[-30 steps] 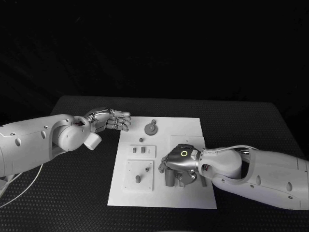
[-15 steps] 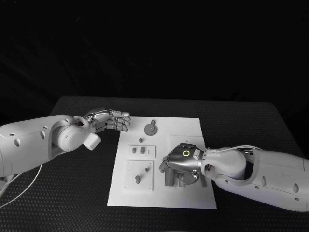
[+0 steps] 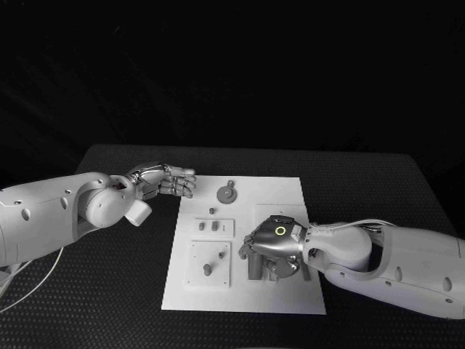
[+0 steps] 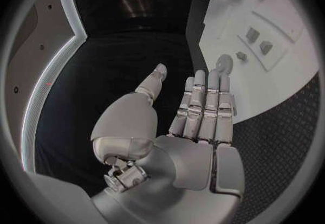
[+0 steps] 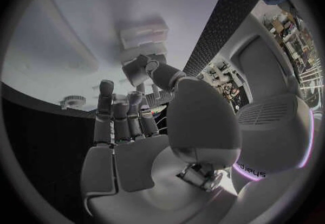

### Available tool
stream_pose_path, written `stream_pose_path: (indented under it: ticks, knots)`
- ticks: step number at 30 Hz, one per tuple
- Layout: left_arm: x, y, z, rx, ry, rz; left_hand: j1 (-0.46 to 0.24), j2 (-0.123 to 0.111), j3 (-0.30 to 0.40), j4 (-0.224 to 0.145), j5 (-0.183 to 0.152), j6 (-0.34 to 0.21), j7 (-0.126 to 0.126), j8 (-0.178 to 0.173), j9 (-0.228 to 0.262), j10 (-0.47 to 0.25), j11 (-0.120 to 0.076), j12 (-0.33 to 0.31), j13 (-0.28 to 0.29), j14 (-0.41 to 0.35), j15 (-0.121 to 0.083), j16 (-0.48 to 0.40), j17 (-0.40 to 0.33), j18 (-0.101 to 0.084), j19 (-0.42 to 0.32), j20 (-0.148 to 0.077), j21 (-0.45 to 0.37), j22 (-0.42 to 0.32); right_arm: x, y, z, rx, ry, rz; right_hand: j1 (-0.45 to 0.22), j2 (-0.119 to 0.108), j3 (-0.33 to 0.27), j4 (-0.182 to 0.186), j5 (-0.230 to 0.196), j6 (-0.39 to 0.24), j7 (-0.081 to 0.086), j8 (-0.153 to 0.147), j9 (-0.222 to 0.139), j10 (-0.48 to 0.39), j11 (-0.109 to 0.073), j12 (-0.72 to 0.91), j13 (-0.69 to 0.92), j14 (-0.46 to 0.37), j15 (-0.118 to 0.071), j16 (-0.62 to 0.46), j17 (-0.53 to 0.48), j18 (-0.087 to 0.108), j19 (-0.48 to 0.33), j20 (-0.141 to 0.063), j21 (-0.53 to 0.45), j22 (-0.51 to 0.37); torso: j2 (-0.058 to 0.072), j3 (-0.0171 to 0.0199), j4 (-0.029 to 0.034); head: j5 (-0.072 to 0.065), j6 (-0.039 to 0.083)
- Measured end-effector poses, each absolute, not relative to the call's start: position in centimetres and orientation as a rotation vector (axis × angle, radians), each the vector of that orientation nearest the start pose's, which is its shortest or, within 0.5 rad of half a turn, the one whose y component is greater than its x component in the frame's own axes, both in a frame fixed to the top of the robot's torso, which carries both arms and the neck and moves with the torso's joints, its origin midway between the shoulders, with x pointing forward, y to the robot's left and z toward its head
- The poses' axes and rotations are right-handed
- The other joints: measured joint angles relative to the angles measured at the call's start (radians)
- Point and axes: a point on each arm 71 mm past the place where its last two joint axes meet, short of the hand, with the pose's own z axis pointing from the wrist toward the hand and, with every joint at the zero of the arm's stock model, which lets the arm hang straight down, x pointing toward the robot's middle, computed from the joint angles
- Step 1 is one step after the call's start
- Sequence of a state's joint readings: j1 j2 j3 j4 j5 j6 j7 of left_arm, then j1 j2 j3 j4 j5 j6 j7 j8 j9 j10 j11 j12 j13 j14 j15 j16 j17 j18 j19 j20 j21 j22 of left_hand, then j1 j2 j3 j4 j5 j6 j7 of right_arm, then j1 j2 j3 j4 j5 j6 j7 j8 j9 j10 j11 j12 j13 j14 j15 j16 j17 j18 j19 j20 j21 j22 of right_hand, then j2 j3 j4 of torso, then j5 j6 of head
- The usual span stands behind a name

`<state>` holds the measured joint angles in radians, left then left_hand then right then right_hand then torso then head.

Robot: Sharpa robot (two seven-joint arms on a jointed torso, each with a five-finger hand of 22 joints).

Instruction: Assemble the parts on the task board

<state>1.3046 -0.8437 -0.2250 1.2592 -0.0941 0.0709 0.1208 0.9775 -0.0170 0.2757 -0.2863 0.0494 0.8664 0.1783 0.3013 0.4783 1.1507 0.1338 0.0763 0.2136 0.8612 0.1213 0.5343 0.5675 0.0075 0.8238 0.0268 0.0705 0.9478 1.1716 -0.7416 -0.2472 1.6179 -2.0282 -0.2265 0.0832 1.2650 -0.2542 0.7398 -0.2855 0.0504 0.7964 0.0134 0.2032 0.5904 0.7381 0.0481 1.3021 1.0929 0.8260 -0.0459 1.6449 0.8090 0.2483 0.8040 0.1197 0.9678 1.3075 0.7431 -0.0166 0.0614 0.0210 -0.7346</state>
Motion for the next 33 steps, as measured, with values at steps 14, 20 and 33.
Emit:
stream_pose_path:
  ticks: [14,20,33]
  knots:
    - [51.5,27.79,-22.04,-1.071,1.896,-1.335,0.0,0.0,0.0,0.0,0.0,0.0,0.0,0.0,0.0,0.0,0.0,0.0,0.0,0.0,0.0,0.0,0.001,0.0,0.0,0.0,0.0,0.0,39.75,-10.83,-26.63,-1.071,1.603,0.723,0.005,0.005,0.003,-0.003,0.0,0.03,0.026,0.024,0.005,-0.004,0.004,0.015,-0.007,-0.003,0.003,0.011,-0.005,0.0,0.0,0.0,0.0,0.0,0.0,-0.0007,-0.0007,0.0,-0.003]
    - [51.49,27.81,-22.04,-1.071,1.897,-1.336,0.0,0.0,0.0,0.0,0.0,0.0,0.0,0.0,0.0,0.0,0.0,0.0,0.001,0.0,0.0,0.0,0.001,0.0,0.0,0.0,0.0,0.0,39.74,-10.82,-26.69,-1.078,1.61,0.719,0.014,0.014,0.003,-0.003,0.0,0.067,0.038,0.044,0.01,-0.007,0.0,0.023,-0.012,-0.003,0.003,0.011,-0.009,0.0,0.0,0.0,0.003,0.0,-0.001,-0.0007,-0.0003,-0.001,-0.002]
    - [51.49,27.84,-22.04,-1.071,1.899,-1.336,0.0,0.0,0.0,0.0,0.0,0.0,0.0,0.0,0.0,0.0,0.0,0.0,0.001,0.0,0.0,0.0,0.001,0.0,0.0,0.0,0.0,0.0,39.79,-10.8,-26.67,-1.075,1.608,0.719,-0.02,0.063,-0.005,0.001,0.0,0.153,0.059,0.089,0.021,-0.006,-0.002,0.045,-0.03,-0.003,0.003,0.011,-0.016,0.0,0.008,-0.008,0.016,0.0,0.0,-0.0007,0.0006,-0.001,-0.003]
